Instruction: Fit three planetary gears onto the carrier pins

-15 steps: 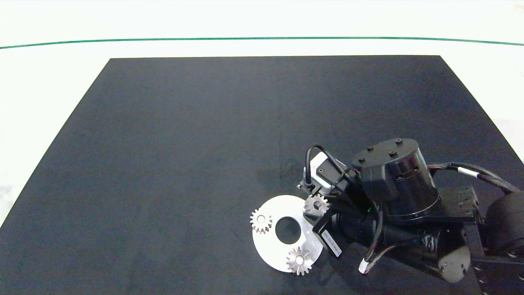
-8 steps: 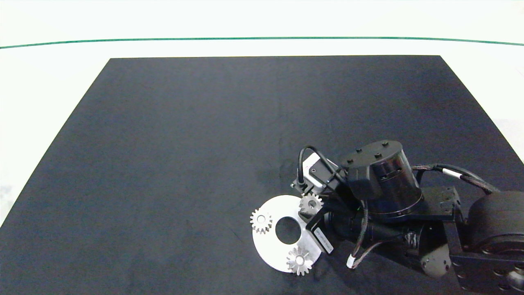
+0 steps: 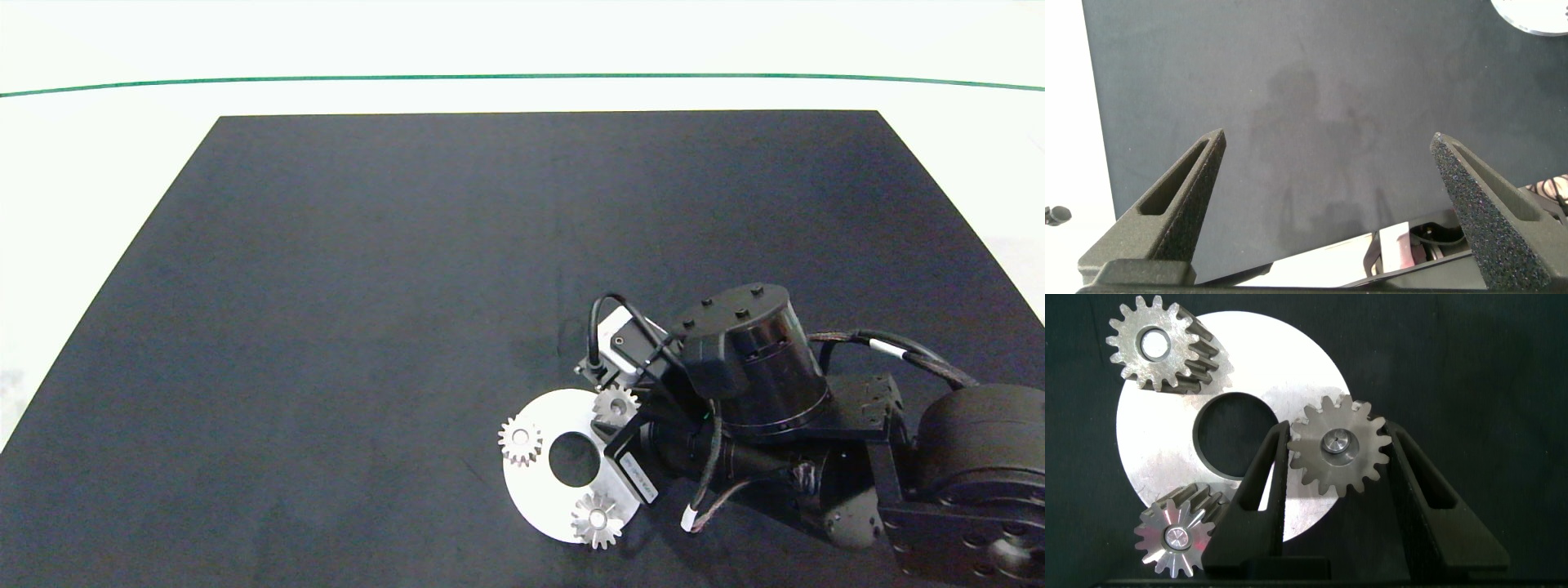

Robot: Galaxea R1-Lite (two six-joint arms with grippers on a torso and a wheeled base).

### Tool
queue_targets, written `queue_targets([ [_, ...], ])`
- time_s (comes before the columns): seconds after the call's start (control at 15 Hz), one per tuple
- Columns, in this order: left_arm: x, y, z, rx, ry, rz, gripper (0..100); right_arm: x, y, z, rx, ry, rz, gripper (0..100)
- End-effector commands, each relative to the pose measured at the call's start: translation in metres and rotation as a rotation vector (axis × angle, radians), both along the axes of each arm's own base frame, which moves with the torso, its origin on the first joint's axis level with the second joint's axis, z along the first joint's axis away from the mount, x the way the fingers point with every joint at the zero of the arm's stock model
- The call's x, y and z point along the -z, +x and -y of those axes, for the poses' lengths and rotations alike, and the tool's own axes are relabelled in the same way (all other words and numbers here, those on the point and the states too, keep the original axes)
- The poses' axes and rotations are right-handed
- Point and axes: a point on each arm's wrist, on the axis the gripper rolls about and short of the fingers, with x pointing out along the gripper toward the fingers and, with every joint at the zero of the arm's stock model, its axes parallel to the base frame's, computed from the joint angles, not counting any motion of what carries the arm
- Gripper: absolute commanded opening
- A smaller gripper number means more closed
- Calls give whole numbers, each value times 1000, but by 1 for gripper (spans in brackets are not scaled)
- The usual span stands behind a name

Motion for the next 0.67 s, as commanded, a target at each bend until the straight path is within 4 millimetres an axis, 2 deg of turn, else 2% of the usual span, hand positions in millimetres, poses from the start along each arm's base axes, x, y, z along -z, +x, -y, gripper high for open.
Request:
queue_targets([
  [0.07, 0, 0, 0, 2, 1, -4, 100, 1, 0, -1, -1, -3, 0, 0],
  [0.67, 0, 0, 0, 3, 1, -2, 100, 10, 6, -6, 4, -8, -9, 0],
])
